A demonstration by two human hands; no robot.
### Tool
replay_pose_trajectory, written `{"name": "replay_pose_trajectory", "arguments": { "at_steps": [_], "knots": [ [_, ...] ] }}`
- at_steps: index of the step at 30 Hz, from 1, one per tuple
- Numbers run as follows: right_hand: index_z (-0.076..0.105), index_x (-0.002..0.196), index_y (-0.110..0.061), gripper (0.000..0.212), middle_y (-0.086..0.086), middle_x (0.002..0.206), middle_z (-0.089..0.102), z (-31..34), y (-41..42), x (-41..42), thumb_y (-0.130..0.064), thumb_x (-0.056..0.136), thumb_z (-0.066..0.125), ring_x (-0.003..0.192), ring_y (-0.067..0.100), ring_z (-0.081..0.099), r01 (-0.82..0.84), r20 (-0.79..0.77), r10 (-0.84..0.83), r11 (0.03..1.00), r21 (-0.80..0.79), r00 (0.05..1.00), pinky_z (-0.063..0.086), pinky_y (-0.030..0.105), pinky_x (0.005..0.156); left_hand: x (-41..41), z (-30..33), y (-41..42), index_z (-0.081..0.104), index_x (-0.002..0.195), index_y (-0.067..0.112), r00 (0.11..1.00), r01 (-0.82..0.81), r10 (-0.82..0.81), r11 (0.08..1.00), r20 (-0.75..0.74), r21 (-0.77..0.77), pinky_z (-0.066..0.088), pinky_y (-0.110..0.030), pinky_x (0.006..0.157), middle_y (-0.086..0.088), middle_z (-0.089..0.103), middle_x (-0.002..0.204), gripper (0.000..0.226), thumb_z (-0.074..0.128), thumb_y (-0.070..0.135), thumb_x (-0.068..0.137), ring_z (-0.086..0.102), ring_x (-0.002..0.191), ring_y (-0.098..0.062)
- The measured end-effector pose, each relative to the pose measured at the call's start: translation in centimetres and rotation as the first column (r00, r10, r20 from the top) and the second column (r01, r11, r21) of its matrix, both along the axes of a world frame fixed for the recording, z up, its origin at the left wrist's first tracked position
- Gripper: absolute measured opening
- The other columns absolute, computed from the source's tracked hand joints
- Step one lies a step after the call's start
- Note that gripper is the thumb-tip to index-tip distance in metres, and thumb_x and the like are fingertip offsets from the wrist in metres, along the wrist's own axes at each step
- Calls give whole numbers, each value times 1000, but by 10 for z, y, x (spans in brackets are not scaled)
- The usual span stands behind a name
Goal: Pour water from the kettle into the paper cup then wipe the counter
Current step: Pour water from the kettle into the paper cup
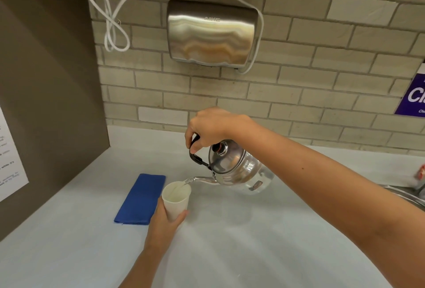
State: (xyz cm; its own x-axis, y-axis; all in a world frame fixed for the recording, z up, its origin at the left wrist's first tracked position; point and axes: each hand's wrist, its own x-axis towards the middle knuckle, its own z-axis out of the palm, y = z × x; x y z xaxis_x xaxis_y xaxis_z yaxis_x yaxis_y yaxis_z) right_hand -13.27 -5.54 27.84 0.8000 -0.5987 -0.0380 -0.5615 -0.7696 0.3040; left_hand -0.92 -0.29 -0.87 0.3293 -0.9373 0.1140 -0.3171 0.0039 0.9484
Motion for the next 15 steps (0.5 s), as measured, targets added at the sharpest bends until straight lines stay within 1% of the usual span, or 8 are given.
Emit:
{"name": "replay_pose_trajectory", "arguments": {
  "at_steps": [5,11,15],
  "knots": [
    [69,97,-33,20,-22,61,40,0,1,-1,-44,80,65,57,1,39,-1,-1,1,1000,-8,1000,29,24,48,-1,0,-1,30,136,19,1000,-4,4,1000,2,-4,49,-38,92,-3,53,122,79,76,28,72,51,109,-22],
    [70,96,-32,20,-21,60,42,1,4,-1,-43,80,65,57,2,40,-6,-15,5,1000,-19,1000,29,24,47,0,-1,-2,30,135,19,1000,-5,5,1000,7,-9,48,-37,90,-3,53,121,79,77,28,72,50,105,-19],
    [70,97,-32,21,-20,61,42,2,5,1,-44,80,65,66,8,44,-13,-30,12,1000,-28,999,29,24,47,-1,-1,-2,31,134,18,1000,-6,6,1000,9,-15,48,-37,90,-3,53,121,78,77,28,72,51,105,-20]
  ]
}}
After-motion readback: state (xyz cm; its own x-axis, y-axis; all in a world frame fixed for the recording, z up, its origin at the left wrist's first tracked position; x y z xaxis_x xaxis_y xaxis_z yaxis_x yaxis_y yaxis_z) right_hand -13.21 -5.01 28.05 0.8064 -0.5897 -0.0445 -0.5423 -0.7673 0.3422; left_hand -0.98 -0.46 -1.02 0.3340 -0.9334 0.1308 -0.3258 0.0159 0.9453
